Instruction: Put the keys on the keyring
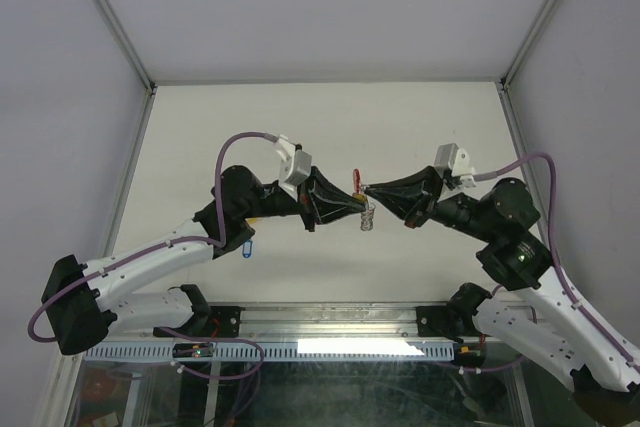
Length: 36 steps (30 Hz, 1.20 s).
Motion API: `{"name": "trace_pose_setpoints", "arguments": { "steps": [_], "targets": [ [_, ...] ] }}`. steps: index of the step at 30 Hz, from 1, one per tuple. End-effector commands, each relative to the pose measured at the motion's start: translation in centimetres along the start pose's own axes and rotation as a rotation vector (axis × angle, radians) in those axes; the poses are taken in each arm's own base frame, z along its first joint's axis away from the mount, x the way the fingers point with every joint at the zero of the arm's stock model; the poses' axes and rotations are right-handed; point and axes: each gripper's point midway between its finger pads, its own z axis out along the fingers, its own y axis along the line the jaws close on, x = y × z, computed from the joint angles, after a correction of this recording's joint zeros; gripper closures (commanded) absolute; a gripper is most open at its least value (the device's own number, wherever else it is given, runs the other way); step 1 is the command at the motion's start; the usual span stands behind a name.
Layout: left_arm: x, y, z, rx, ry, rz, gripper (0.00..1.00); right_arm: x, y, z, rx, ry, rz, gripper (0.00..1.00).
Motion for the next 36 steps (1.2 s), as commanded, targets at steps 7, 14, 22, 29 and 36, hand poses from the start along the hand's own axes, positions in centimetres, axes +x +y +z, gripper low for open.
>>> {"name": "trace_pose_setpoints", "arguments": {
  "steps": [7,14,22,29,36],
  "targets": [
    [-1.9,0.6,0.6,-0.053,-0.031,-0.012,1.00,-1.8,-1.2,-0.8,0.085,-0.041,-0.067,0.91],
    [-1.2,1.1,0.7,-0.081,-0.015,-0.042,1.00,-2.9,-1.3,-1.7,0.113,-0.073,-0.118,0.75],
    [-1.2,1.8,0.7,-0.112,-0.006,-0.071,1.00,-1.7,-0.9,-2.0,0.053,-0.049,-0.340,0.68],
    [-1.0,2.8,0.4,-0.147,0.024,-0.098,1.00,-0.1,-0.9,-2.0,-0.002,-0.003,-0.504,0.67],
    [-0.5,3.3,-0.3,-0.147,0.146,0.006,1.00,0.5,-0.3,-1.5,-0.062,0.089,-0.436,0.71]
  ]
}}
